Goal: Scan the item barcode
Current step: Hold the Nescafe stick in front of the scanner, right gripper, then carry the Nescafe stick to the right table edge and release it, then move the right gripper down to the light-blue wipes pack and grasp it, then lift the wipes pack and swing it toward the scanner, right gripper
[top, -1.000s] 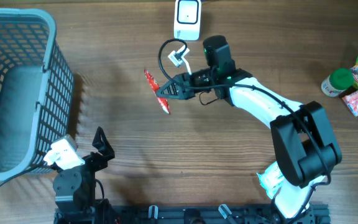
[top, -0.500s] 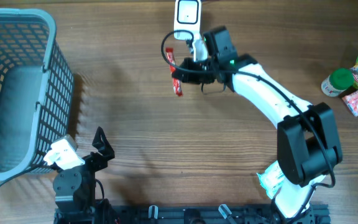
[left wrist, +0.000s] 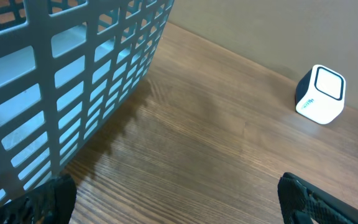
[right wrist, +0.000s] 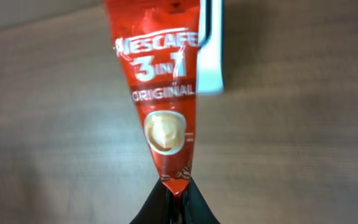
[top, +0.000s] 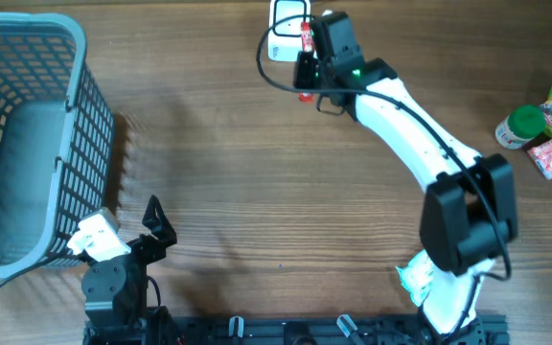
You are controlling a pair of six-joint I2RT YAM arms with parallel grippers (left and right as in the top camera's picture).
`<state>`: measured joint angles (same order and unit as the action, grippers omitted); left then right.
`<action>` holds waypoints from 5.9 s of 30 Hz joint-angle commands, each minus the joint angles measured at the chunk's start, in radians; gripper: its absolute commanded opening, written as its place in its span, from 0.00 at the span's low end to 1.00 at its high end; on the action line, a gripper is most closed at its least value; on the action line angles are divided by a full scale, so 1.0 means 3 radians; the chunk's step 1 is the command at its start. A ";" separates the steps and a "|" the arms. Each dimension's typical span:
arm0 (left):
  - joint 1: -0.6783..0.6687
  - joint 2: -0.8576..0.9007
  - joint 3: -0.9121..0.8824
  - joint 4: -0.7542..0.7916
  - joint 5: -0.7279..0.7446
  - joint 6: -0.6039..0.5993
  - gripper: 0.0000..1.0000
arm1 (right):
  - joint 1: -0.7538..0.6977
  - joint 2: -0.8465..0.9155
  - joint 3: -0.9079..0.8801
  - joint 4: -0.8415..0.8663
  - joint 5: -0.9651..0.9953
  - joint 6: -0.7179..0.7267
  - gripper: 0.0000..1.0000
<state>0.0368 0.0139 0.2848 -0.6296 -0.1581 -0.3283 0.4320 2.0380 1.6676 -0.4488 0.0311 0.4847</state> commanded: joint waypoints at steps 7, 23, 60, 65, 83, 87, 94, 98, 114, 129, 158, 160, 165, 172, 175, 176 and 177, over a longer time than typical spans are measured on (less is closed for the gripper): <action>0.0015 -0.0028 -0.0009 0.0009 0.0028 -0.0018 1.00 | 0.0011 0.1142 0.1144 -0.0027 -0.0510 0.0421 0.05; 0.0015 -0.0028 -0.0009 0.0009 0.0028 -0.0018 1.00 | -0.0038 0.1364 0.1150 0.0174 -0.0833 0.1027 0.05; 0.0015 -0.0028 -0.0009 0.0009 0.0028 -0.0018 1.00 | -0.1186 0.0487 0.1633 -0.2416 0.1512 0.0649 0.05; 0.0015 -0.0028 -0.0009 0.0009 0.0028 -0.0018 1.00 | -0.1987 0.0729 0.1021 -0.1780 0.1479 0.0455 0.05; 0.0015 -0.0028 -0.0009 0.0009 0.0028 -0.0018 1.00 | -0.0749 -0.0627 0.1085 -0.2299 0.0067 0.0509 1.00; 0.0015 -0.0028 -0.0009 0.0009 0.0028 -0.0018 1.00 | -0.0146 -0.0607 0.0875 -0.2754 0.0067 0.0661 1.00; 0.0015 -0.0028 -0.0009 0.0009 0.0028 -0.0018 1.00 | 0.0315 -0.0607 -0.0027 -0.3079 0.0039 0.0130 1.00; 0.0015 -0.0028 -0.0009 0.0009 0.0028 -0.0018 1.00 | 0.0327 -0.0608 -0.0594 -0.2917 -0.0150 0.0125 1.00; 0.0015 -0.0028 -0.0009 0.0009 0.0028 -0.0018 1.00 | -0.0169 -0.0965 -0.1947 -0.3306 0.0309 0.2664 1.00; 0.0015 -0.0028 -0.0009 0.0009 0.0028 -0.0018 1.00 | -0.0665 -0.1306 -0.3051 -0.2172 -0.0256 0.2385 1.00; 0.0015 -0.0028 -0.0009 0.0009 0.0028 -0.0019 1.00 | -0.0666 -0.2550 -0.3690 -0.0304 -0.0977 0.1713 0.36; 0.0015 -0.0028 -0.0009 0.0009 0.0028 -0.0018 1.00 | -0.0665 -0.2548 -0.3432 -0.0058 -0.1305 0.1432 0.36; 0.0015 -0.0028 -0.0009 0.0009 0.0028 -0.0018 1.00 | -0.0596 -0.2548 -0.3351 0.0037 -0.1439 0.0872 0.37; 0.0015 -0.0028 -0.0009 0.0009 0.0028 -0.0018 1.00 | -0.0549 -0.2548 -0.3352 0.0998 -0.3208 -0.0476 0.62; 0.0015 -0.0028 -0.0009 0.0009 0.0028 -0.0018 1.00 | -0.0549 -0.2548 -0.3352 0.0980 -0.2358 0.0136 1.00; 0.0015 -0.0028 -0.0009 0.0009 0.0028 -0.0018 1.00 | -0.0548 -0.2548 -0.3352 0.0968 -0.2038 0.0422 1.00; 0.0015 -0.0028 -0.0009 0.0009 0.0028 -0.0018 1.00 | -0.0538 -0.2548 -0.3352 0.0928 -0.1755 0.0645 1.00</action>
<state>0.0368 0.0135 0.2848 -0.6300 -0.1581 -0.3283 0.2649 1.2720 0.6514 -0.1566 -0.7403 0.4862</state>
